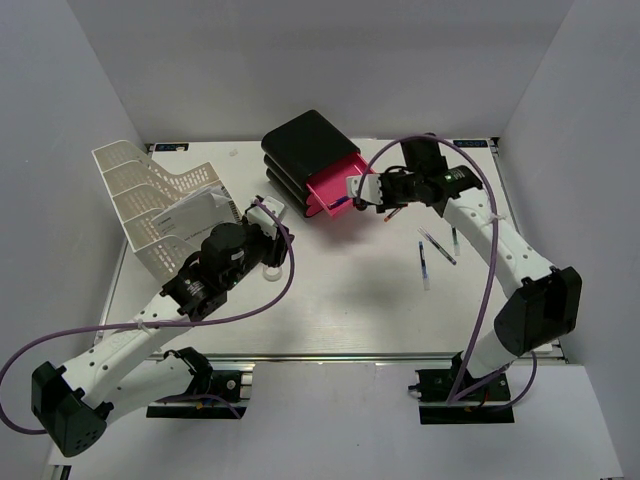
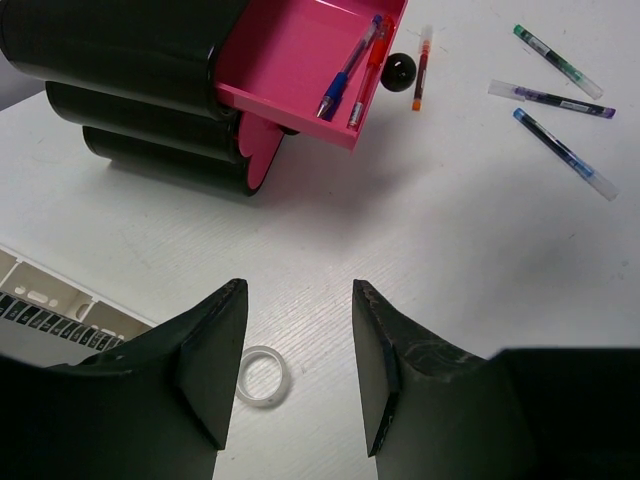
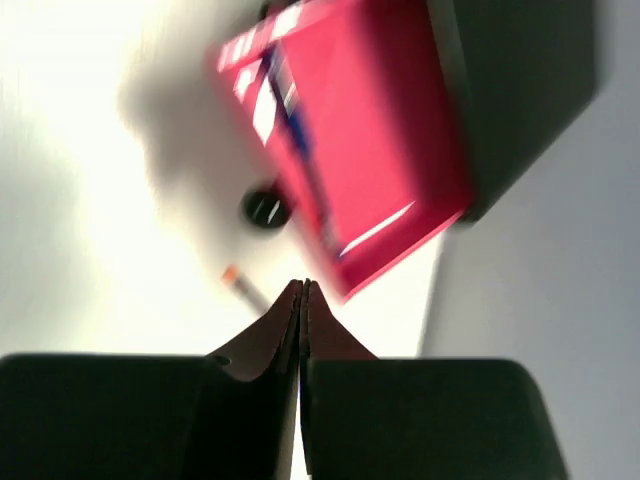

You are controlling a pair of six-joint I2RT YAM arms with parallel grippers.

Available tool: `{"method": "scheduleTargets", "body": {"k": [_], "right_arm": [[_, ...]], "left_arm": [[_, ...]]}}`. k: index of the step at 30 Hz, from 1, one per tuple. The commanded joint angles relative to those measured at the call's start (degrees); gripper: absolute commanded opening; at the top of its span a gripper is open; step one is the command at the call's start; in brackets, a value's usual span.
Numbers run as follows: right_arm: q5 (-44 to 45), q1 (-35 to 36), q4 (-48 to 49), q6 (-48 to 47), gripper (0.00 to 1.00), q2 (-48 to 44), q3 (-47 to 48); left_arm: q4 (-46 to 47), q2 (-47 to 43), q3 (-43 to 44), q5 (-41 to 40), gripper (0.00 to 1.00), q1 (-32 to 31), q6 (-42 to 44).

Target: Organize the desk

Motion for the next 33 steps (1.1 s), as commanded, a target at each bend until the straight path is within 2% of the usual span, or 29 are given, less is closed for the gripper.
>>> {"method": "scheduleTargets", "body": {"k": [1,9,17,26,33], "right_arm": [[5.12,-2.68,-4.17,-1.80,0.00,-0.24,-3.94],[8.73,-4.53,10.40,-0.22,0.00,3.44,-12.11],[8.99,-4.09,31.30,-0.22,0.00,6.43,-19.76],[5.83,-3.92,37.57,2.85,0.00,8.63,-18.28],[4.69,-3.56,37.58,6.72,0.00,12.67,-13.44]], "left_arm": [[-0.03,-1.45,-0.26,0.93,0.56,-0.01,0.00],[-0.03,-1.18,-0.35,0.85,0.56,-0.01,0.00],[-0.12,-0.48,-0.35,0.76,0.56,-0.01,0.17],[-0.21,0.31,-0.17,1.20,0.55,-0.01,0.35],[-0.30,0.31,-0.17,0.58,0.55,-0.01,0.52]]}}
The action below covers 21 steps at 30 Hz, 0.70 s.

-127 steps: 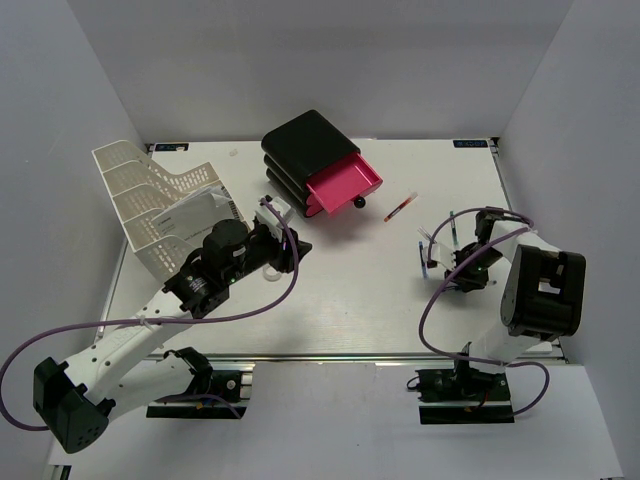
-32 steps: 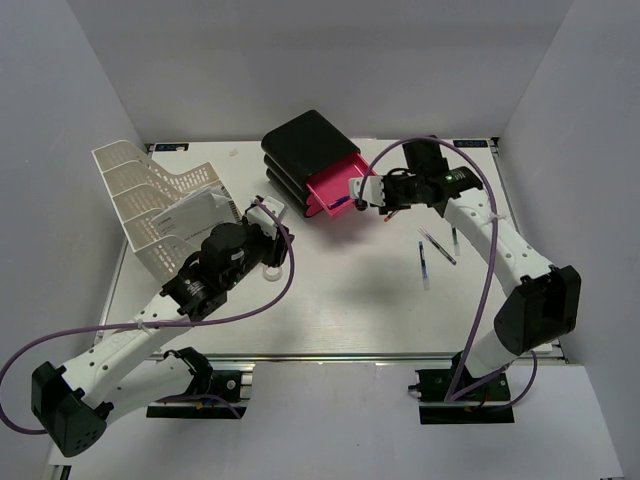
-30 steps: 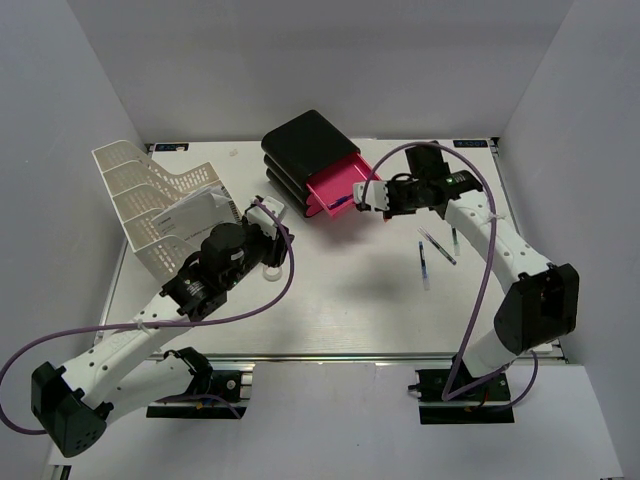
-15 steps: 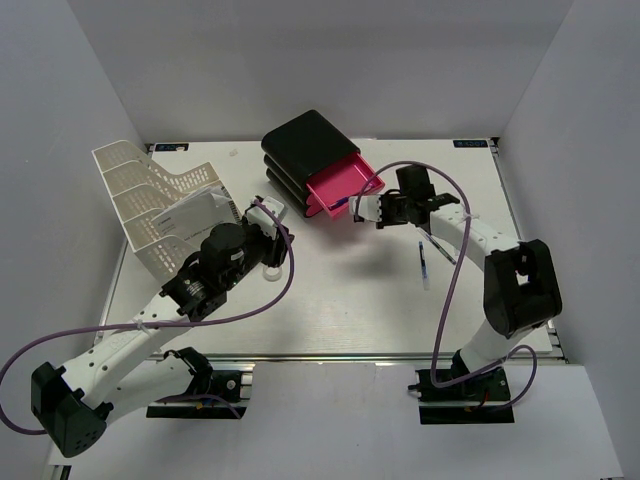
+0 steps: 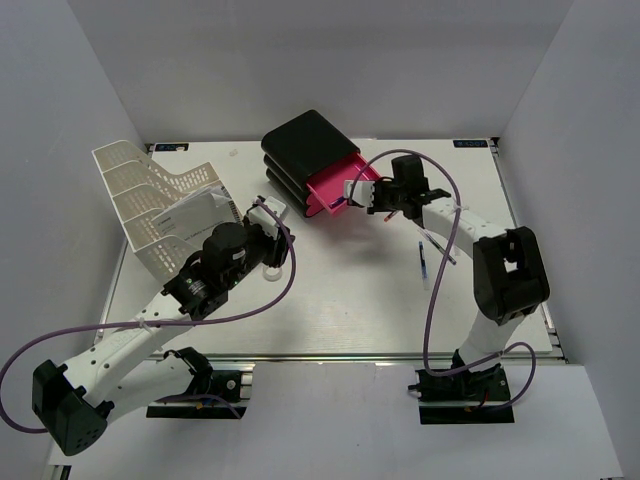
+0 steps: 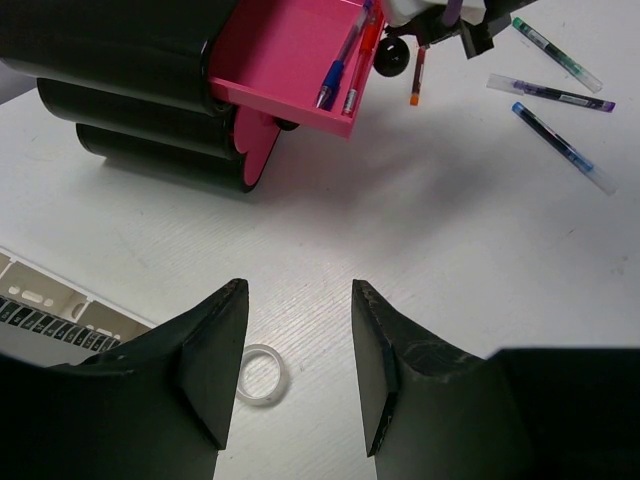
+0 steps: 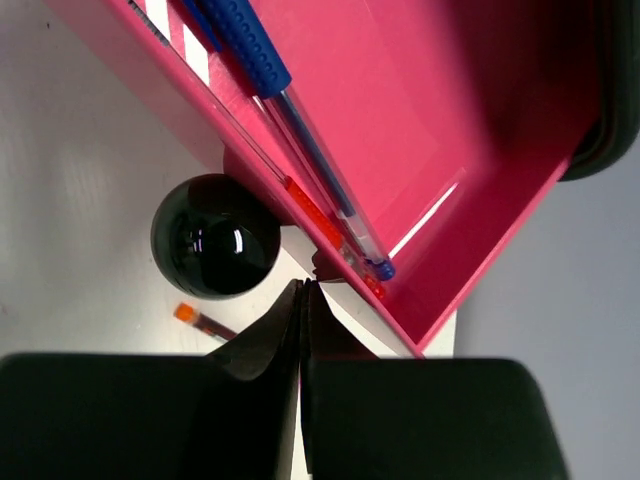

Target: Organize the desk

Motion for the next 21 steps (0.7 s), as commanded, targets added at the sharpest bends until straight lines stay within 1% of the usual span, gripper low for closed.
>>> {"method": "scheduleTargets", "body": {"k": [1,3,7,12,17,21], "right_arm": [[-2.72,0.57,3.77,2.96,0.00,1.09,3.21],[-3.08,0.83,5.96,3.76,0.00,1.61,3.48],[-3.69,1.09,5.88,4.64,0.00,3.37,5.67],[-4.39,1.53,4.91,5.25,0.09,5.48,10.05],[-4.66,1.97,4.56,5.61,0.14,7.77,13.32],[-4.92,2.32,2.63,6.22,0.23,9.70,16.56]], "left_arm": [[-0.27,-0.26,-0.26,-0.03,0.55,0.01,0.48],[-0.27,-0.26,-0.26,-0.20,0.55,0.01,0.57],[-0.27,-0.17,-0.26,-0.29,0.55,0.01,0.66],[-0.36,0.01,-0.17,-0.29,0.56,0.01,0.57],[-0.36,0.09,-0.17,-0.38,0.55,0.01,0.74],[-0.45,0.18,-0.09,-0.47,0.55,0.01,0.83]]}}
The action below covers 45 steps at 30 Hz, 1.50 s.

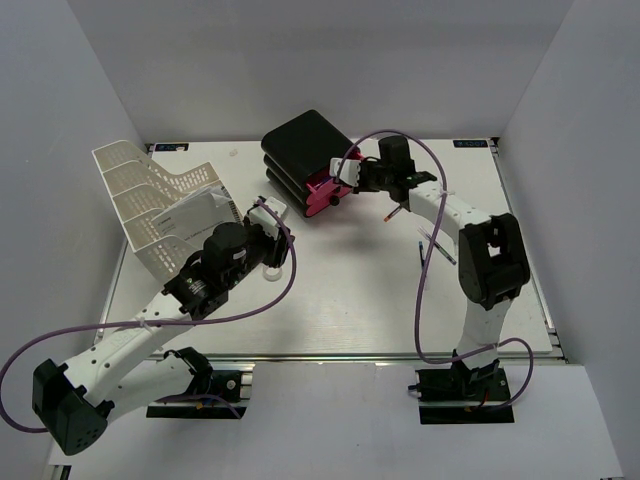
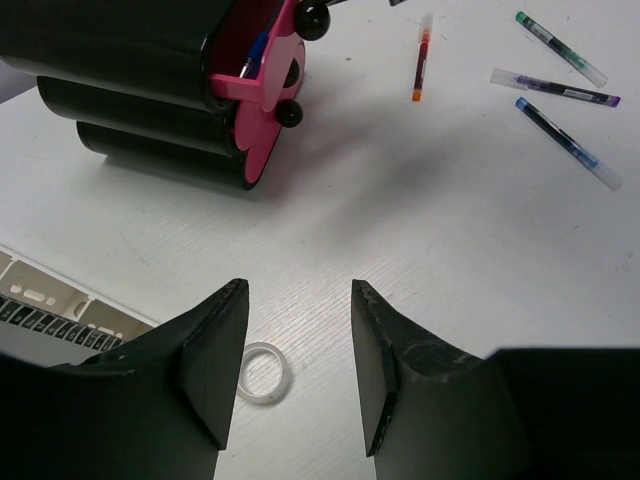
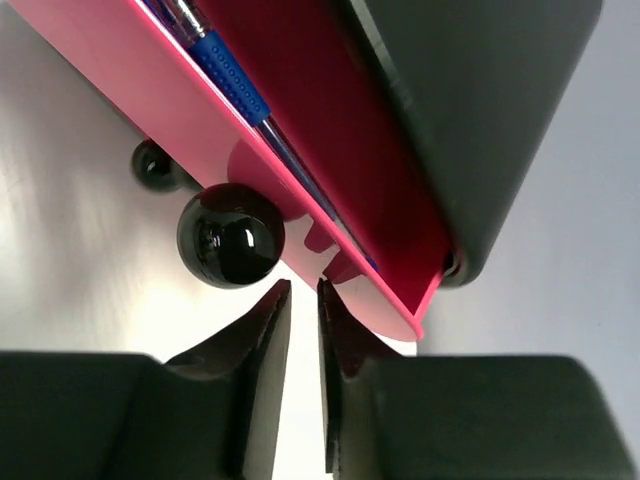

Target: Organize the desk

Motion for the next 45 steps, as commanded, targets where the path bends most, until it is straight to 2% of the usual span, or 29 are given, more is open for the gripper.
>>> {"method": "scheduleTargets", "body": {"k": [1,7,10,11,14,18,21,25,28,30,31,32,33,34,36,42,44,45], "right_arm": [[-1.75,0.36,0.85,1.17,0.24,2.16,4.50],[-2.37,0.97,-0.29,3.10,0.33,5.41,8.99],[-2.63,1.06,-1.17,3.63,0.40,6.64,10.92],[-2.72,1.06,-1.17,3.72,0.45,6.74,11.19],[-2.72,1.32,-1.43,4.25,0.50,7.17,11.98],[-2.98,1.15,-1.87,4.51,0.50,6.13,11.11],[-3.07,1.06,-2.05,4.42,0.40,3.49,7.86],[-3.87,0.62,0.58,8.71,0.14,-3.44,0.48],[-2.99,0.71,4.09,13.80,0.03,-6.18,-4.88],[-3.51,0.19,5.51,22.85,0.02,-7.67,-7.35],[-4.21,0.01,5.77,26.10,0.05,-7.76,-7.79],[-4.74,-0.08,6.47,33.27,0.09,-7.59,-8.14],[-6.48,-0.78,6.74,36.82,0.15,-7.24,-8.06],[-7.81,-1.22,6.74,40.07,0.33,-6.11,-7.71],[-11.49,-2.10,6.65,49.22,0.49,-4.78,-6.30],[-15.72,-3.33,9.19,63.90,0.64,1.28,-3.31],[-16.08,-3.60,9.99,65.50,0.65,3.04,-2.35],[-16.34,-3.68,9.99,66.20,0.69,3.74,-1.82]], "left_arm": [[-0.23,0.20,-0.17,-0.38,0.55,-0.01,0.57],[-0.23,0.47,-0.17,-0.56,0.55,-0.01,0.57],[-0.40,0.47,-0.17,-0.82,0.55,-0.01,0.66],[-0.41,0.38,-0.09,-0.91,0.55,-0.01,0.74],[-0.41,0.56,-0.17,-1.00,0.55,-0.01,0.74],[-0.49,0.56,-0.09,-1.00,0.55,-0.01,0.75],[-0.49,0.38,-0.17,-1.08,0.55,-0.01,0.75],[-0.23,-0.06,-0.17,-0.73,0.55,-0.01,0.66],[-0.23,-0.23,-0.17,-0.47,0.55,-0.01,0.66],[-0.23,-0.23,-0.17,-0.47,0.55,-0.01,0.66],[-0.23,-0.32,-0.17,-0.47,0.55,-0.01,0.66],[-0.23,-0.32,-0.17,-0.47,0.55,-0.01,0.57],[-0.23,-0.32,-0.26,-0.56,0.55,-0.01,0.57],[-0.23,-0.32,-0.26,-0.64,0.55,-0.01,0.66],[-0.23,-0.15,-0.26,-0.65,0.55,-0.01,0.57],[-0.23,-0.15,-0.17,-0.56,0.55,-0.01,0.57],[-0.23,-0.15,-0.17,-0.30,0.55,-0.01,0.66],[-0.23,-0.06,-0.17,-0.21,0.55,-0.01,0.66]]}}
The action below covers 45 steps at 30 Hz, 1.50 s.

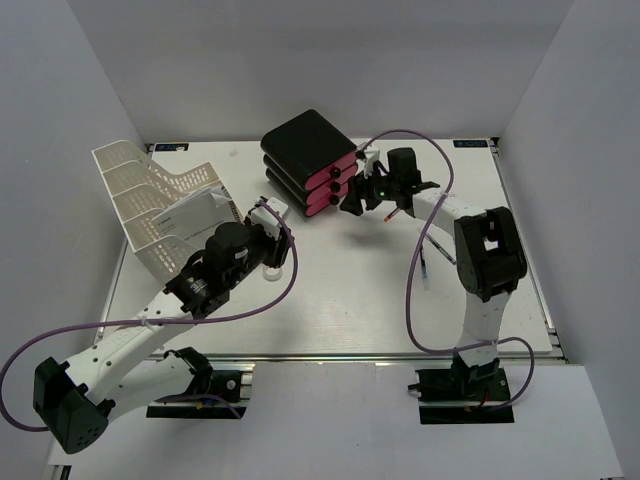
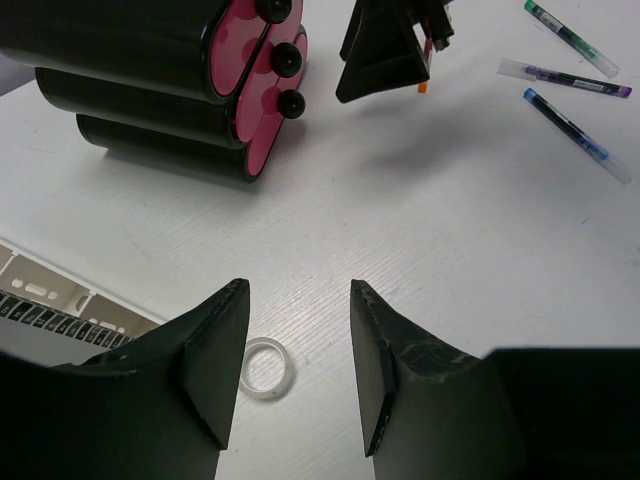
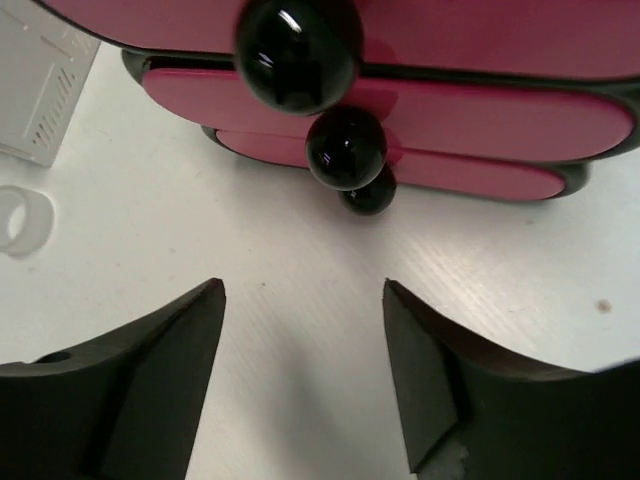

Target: Organize the desk

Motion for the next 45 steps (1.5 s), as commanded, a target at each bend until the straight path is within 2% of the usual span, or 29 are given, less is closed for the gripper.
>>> {"method": "scheduleTargets", "body": {"k": [1,3,5,8,10,15,20,33,37,45], "right_arm": [[-4.06,-0.12,3.89,10.90,0.71,2.39,4.67],[-4.51,-0.38,4.33,13.46,0.80,3.62,5.91],[-5.20,-0.56,7.84,18.21,0.80,4.77,5.83],[-4.68,-0.47,11.09,23.13,0.77,5.91,6.18],[-3.98,-0.47,13.55,25.24,0.72,6.35,5.91],[-0.20,0.05,12.42,29.55,0.58,9.16,9.33],[0.60,-0.12,12.42,30.26,0.56,10.22,10.31],[2.09,0.41,13.04,30.88,0.57,12.51,12.59],[2.44,0.49,13.04,30.79,0.50,13.30,12.94],[2.62,0.23,14.26,29.47,0.23,11.99,11.02]], "left_arm": [[0.19,-0.69,-0.17,0.21,0.55,-0.01,0.40],[0.19,-0.60,-0.09,0.38,0.55,-0.01,0.31],[0.10,-0.60,-0.09,0.39,0.55,-0.01,0.40],[0.19,-0.60,0.00,0.39,0.55,-0.01,0.40],[0.19,-0.60,-0.09,0.39,0.54,-0.01,0.40],[0.18,-0.52,-0.09,0.47,0.54,-0.01,0.31],[-0.08,-0.25,0.00,0.65,0.54,-0.01,0.31],[-0.08,0.10,0.09,0.39,0.54,-0.01,0.48],[-0.17,0.27,0.00,0.39,0.54,-0.01,0.40],[-0.08,0.54,0.00,0.03,0.54,-0.01,0.40]]}}
